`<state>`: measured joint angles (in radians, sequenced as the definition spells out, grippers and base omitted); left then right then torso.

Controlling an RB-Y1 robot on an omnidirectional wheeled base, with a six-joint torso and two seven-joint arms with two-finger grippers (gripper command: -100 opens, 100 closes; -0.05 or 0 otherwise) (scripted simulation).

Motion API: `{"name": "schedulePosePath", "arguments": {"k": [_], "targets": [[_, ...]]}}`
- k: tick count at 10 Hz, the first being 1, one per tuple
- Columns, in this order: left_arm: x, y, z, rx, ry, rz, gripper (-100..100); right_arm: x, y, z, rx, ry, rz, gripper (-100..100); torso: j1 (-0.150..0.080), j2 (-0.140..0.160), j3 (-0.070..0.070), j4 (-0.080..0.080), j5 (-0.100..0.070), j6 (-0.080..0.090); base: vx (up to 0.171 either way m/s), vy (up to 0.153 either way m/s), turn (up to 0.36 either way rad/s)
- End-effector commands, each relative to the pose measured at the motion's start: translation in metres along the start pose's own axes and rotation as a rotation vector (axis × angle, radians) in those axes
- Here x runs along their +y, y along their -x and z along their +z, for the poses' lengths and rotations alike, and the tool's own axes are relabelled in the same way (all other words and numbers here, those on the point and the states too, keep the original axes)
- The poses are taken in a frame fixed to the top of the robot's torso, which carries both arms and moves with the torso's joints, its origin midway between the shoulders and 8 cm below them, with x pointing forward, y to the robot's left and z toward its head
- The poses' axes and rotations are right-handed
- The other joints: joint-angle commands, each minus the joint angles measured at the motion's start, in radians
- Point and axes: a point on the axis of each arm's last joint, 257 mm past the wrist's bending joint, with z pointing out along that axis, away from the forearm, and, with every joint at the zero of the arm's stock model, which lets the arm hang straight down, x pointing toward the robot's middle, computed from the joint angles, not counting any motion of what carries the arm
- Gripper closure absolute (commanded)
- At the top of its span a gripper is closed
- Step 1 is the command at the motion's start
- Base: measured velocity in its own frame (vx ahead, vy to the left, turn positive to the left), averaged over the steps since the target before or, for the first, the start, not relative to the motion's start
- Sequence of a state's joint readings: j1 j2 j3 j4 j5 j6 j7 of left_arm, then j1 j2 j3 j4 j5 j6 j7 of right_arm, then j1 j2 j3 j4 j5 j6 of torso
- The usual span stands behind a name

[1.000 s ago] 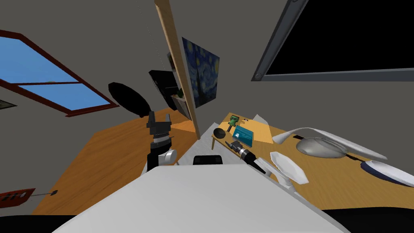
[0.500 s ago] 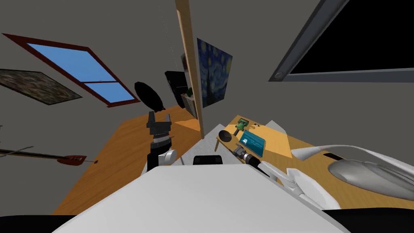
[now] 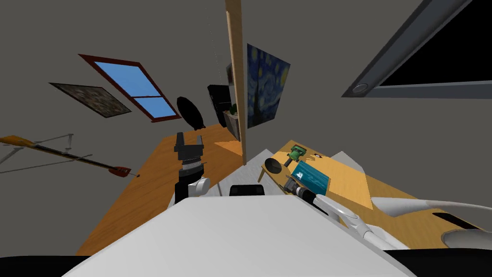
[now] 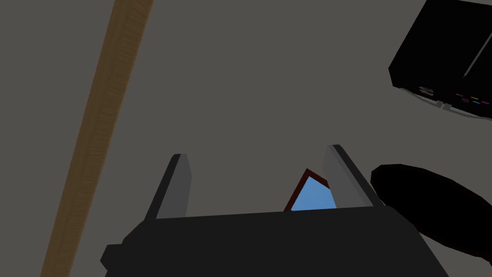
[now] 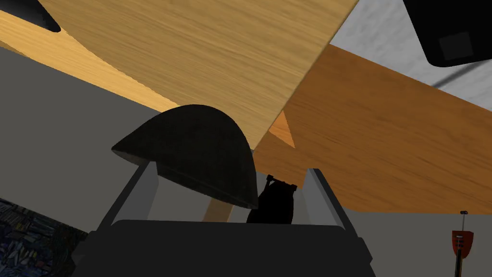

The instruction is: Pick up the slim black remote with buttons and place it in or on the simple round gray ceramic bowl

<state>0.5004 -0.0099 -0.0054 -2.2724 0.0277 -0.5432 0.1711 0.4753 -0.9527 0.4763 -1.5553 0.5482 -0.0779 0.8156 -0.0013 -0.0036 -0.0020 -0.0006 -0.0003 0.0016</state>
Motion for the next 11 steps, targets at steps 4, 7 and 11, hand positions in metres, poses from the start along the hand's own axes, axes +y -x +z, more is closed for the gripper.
{"name": "schedulePosePath", "arguments": {"k": [4,7,11], "targets": [[0.000,0.000,0.000,0.000,0.000,0.000,0,-0.012,-0.072,-0.020,0.161,0.026,-0.199,-100,0.000,-0.001,0.000,0.000,0.000,-0.001,0.044,-0.002,0.234],[0.000,0.000,0.000,0.000,0.000,0.000,0,-0.026,-0.129,-0.045,0.290,0.062,-0.371,-100,0.001,-0.001,0.000,0.000,0.000,0.000,0.049,0.002,0.251],[0.000,0.000,0.000,0.000,0.000,0.000,0,-0.041,-0.198,-0.085,0.448,0.140,-0.590,-100,0.000,-0.002,-0.001,0.000,0.000,0.000,0.076,-0.021,0.299]]}}
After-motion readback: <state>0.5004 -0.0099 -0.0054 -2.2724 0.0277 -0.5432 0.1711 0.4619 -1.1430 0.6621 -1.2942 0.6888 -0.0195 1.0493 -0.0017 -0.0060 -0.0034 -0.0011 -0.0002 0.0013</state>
